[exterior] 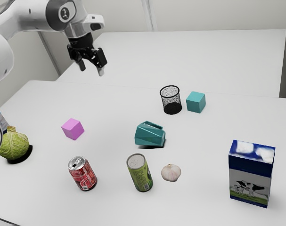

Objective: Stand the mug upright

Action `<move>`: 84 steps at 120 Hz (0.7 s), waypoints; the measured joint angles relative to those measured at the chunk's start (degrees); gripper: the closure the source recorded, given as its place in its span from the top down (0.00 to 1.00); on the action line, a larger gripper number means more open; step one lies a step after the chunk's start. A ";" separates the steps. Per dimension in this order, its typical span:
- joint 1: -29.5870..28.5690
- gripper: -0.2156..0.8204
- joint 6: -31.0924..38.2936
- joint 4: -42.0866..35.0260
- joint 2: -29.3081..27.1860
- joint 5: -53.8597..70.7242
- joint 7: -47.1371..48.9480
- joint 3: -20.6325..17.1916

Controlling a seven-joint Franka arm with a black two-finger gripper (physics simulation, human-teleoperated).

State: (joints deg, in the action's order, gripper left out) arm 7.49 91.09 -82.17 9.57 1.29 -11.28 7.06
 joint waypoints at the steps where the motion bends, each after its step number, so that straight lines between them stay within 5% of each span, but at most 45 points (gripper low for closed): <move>1: -0.02 0.79 0.01 -0.10 -0.02 -0.02 0.00 0.00; 32: -0.13 0.79 1.30 -5.38 -0.56 -10.25 0.16 1.94; 57: -0.09 0.79 4.00 -19.02 -3.92 -26.98 0.36 3.61; 84: 0.50 0.79 9.16 -21.17 3.55 -37.09 -0.24 3.83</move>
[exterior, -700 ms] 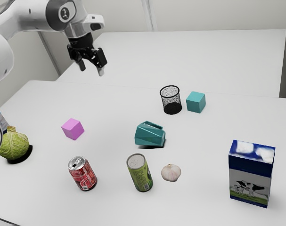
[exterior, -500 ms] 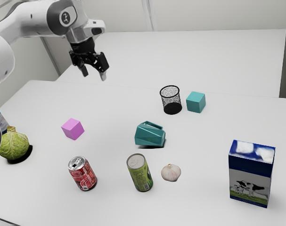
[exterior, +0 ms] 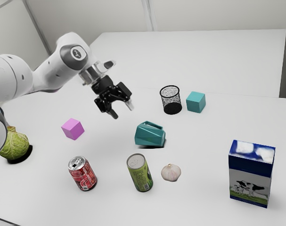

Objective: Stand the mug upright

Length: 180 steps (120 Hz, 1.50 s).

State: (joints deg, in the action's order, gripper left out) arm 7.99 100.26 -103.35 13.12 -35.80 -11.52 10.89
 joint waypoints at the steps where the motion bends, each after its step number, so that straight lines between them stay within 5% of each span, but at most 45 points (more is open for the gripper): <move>1: 0.00 0.79 0.14 -0.01 0.35 -0.41 -0.09 0.06; 27: -0.09 0.79 2.36 -0.27 7.41 -9.66 -4.43 1.32; 103: 0.02 0.77 7.07 -1.82 10.68 -17.00 -13.18 -0.47; 142: 0.09 0.33 10.02 -5.03 8.95 -20.04 -13.83 -1.61; 180: 0.09 0.17 10.78 -4.39 8.73 -19.92 -13.29 -2.67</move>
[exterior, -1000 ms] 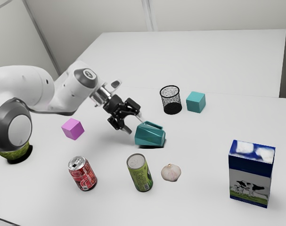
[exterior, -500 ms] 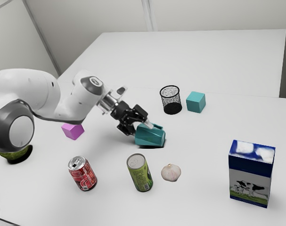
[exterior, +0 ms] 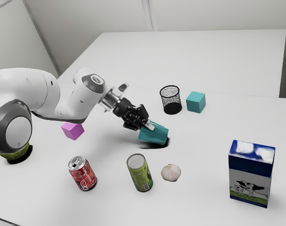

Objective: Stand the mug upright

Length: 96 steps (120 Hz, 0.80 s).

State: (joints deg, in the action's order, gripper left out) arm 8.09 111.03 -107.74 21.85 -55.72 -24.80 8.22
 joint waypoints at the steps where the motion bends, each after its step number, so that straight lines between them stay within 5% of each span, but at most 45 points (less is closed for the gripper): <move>1: 0.00 0.16 0.01 0.02 0.00 0.01 0.03 -0.02; 69: 0.00 0.04 0.29 1.59 -2.77 2.34 2.39 -0.10; 96: 0.11 0.04 3.89 -1.12 -9.24 19.25 5.17 -0.33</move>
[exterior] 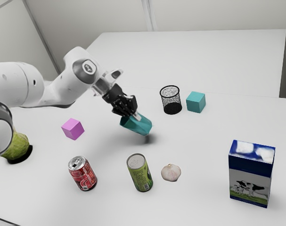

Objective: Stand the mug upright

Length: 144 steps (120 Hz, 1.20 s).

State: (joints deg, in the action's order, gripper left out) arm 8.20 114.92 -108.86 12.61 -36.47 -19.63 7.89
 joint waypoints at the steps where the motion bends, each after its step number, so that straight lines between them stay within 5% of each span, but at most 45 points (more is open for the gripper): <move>1: 0.01 0.04 0.12 -0.07 -0.23 0.97 0.19 -0.02; 47: 0.63 0.03 1.26 -2.19 -3.21 36.97 9.89 -2.41; 144: 0.95 0.03 -4.76 -0.68 1.35 42.34 29.80 -5.39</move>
State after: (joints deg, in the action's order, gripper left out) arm 9.14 110.16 -109.54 13.96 5.87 10.17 2.50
